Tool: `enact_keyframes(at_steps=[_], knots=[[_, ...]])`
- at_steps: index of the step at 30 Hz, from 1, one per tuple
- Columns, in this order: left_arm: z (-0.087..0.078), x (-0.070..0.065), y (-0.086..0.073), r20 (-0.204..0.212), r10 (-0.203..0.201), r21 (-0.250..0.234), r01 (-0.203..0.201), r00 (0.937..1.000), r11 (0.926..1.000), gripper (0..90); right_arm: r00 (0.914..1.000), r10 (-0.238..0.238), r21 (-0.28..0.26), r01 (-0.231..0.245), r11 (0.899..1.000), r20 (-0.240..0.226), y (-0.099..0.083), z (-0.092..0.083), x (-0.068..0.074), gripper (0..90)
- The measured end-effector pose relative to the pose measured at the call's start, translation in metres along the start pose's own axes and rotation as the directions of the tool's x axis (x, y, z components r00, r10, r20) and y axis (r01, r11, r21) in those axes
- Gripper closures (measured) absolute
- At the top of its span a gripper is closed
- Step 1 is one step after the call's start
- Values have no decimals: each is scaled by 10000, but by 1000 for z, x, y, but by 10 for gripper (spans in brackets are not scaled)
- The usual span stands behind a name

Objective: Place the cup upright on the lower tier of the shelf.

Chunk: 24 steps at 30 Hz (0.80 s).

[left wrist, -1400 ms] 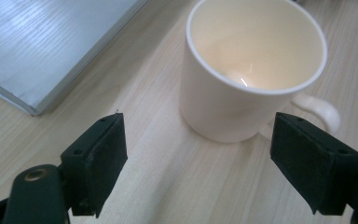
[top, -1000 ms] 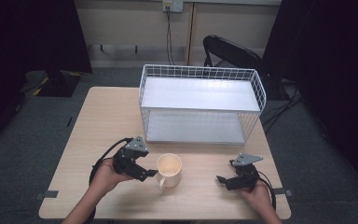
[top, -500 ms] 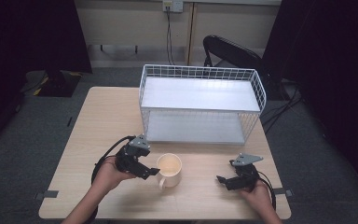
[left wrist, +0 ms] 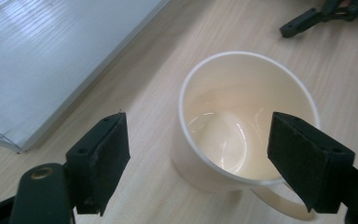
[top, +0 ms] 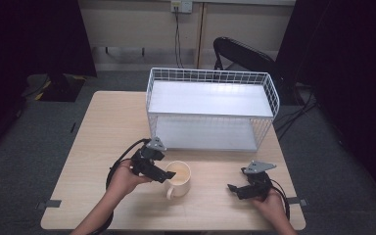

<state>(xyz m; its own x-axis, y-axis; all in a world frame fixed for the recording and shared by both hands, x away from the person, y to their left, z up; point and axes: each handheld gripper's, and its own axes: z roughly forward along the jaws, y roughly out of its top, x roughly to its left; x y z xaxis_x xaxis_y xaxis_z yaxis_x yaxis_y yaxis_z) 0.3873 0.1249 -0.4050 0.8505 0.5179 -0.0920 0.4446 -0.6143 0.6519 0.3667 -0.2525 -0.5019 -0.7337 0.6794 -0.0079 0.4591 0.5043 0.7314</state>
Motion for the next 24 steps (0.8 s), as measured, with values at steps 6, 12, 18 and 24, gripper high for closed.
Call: enact_keyframes(at_steps=[6, 12, 18, 24], knots=[[7, 2, 1, -288, -58, 273, 66, 9996, 9996, 257, 10000, 1, 0, -1, 10000, 3, 0, 0, 0, 119], [11, 1, 3, -438, 20, 482, 1, 9990, 9988, 359, 10000, 4, -2, -4, 10000, 12, 0, 0, 0, 120], [15, 2, 6, -595, 6, 684, 34, 9982, 9977, 475, 10000, 35, -3, -35, 10000, 71, -1, -1, 1, 119], [20, 6, 9, -470, -221, 915, 264, 9986, 9955, 589, 10000, 44, 4, -44, 10000, 67, -1, -1, 1, 119]])
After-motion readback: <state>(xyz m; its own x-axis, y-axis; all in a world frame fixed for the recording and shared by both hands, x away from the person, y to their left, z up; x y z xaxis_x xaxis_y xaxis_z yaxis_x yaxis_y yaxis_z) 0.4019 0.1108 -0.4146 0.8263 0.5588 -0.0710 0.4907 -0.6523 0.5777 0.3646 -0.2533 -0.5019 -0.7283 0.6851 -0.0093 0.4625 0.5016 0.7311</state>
